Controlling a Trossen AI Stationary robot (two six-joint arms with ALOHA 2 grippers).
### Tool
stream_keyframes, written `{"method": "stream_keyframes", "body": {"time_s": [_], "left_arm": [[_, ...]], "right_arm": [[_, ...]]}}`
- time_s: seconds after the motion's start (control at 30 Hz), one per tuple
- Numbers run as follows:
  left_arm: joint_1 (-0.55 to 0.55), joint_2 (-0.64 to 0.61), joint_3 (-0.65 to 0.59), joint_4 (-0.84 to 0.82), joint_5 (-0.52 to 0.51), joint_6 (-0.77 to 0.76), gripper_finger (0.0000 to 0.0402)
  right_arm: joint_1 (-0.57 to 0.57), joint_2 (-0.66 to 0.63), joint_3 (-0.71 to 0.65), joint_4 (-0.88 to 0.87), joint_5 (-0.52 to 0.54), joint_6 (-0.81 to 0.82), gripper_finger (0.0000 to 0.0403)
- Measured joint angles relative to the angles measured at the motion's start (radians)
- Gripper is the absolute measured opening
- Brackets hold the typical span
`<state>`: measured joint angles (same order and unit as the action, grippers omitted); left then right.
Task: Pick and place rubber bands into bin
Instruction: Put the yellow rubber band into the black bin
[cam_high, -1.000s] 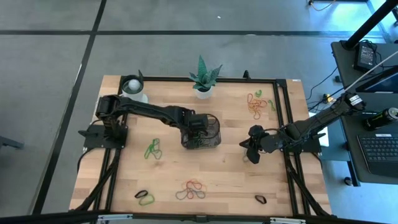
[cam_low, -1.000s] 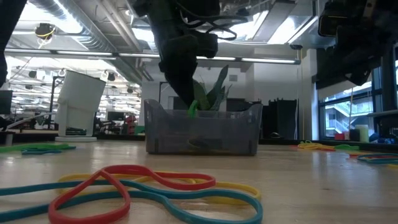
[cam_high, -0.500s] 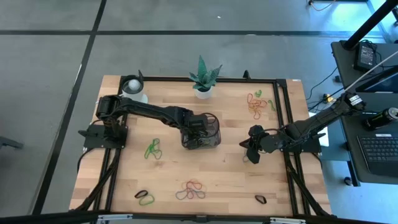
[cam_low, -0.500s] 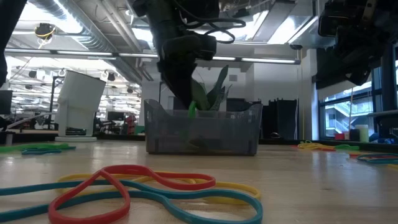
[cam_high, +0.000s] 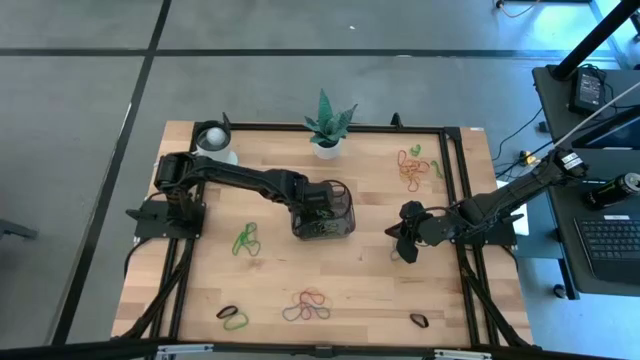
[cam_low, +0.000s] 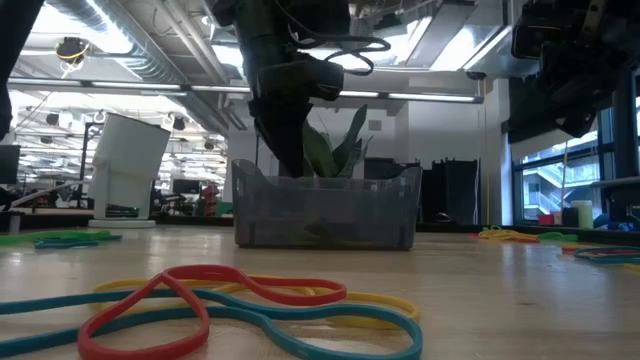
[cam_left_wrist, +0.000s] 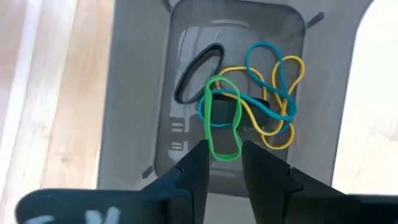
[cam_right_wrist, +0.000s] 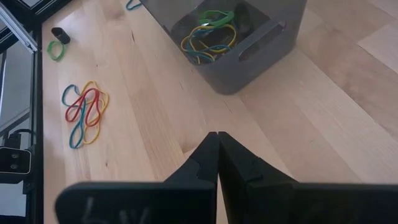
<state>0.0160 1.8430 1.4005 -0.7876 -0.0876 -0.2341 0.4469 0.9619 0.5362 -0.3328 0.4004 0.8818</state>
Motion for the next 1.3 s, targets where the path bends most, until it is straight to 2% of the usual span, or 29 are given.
{"method": "stream_keyframes", "body": {"time_s": [0.2, 0.37, 0.43, 0.73, 0.93, 1.1, 1.3], "left_arm": [[-0.003, -0.062, 0.05, 0.0, -0.033, -0.015, 0.0067], [-0.046, -0.138, 0.058, -0.002, -0.072, -0.04, 0.0019], [-0.074, -0.158, 0.058, -0.021, -0.08, -0.067, 0.0006], [-0.274, -0.184, 0.054, -0.066, -0.183, -0.112, 0.0001], [-0.396, -0.193, -0.044, -0.056, -0.2, -0.2, 0.0002], [-0.46, -0.221, -0.184, 0.032, -0.154, -0.217, 0.0001], [-0.472, -0.372, -0.437, 0.209, -0.109, -0.217, 0.0001]], "right_arm": [[0.0, 0.0, 0.0, 0.0, 0.0, 0.0, 0.0008], [0.0, 0.0, 0.0, 0.0, -0.001, 0.0, 0.0008], [0.0, 0.0, 0.0, 0.0, -0.001, 0.0, 0.0008], [0.0, 0.0, 0.0, 0.001, -0.001, 0.0, 0.0008], [0.0, 0.0, 0.0, 0.001, -0.001, 0.0, 0.0008], [-0.001, 0.0, 0.0, 0.002, -0.001, 0.0, 0.0008], [-0.027, 0.0, 0.0, 0.018, 0.0, 0.003, 0.0008]]}}
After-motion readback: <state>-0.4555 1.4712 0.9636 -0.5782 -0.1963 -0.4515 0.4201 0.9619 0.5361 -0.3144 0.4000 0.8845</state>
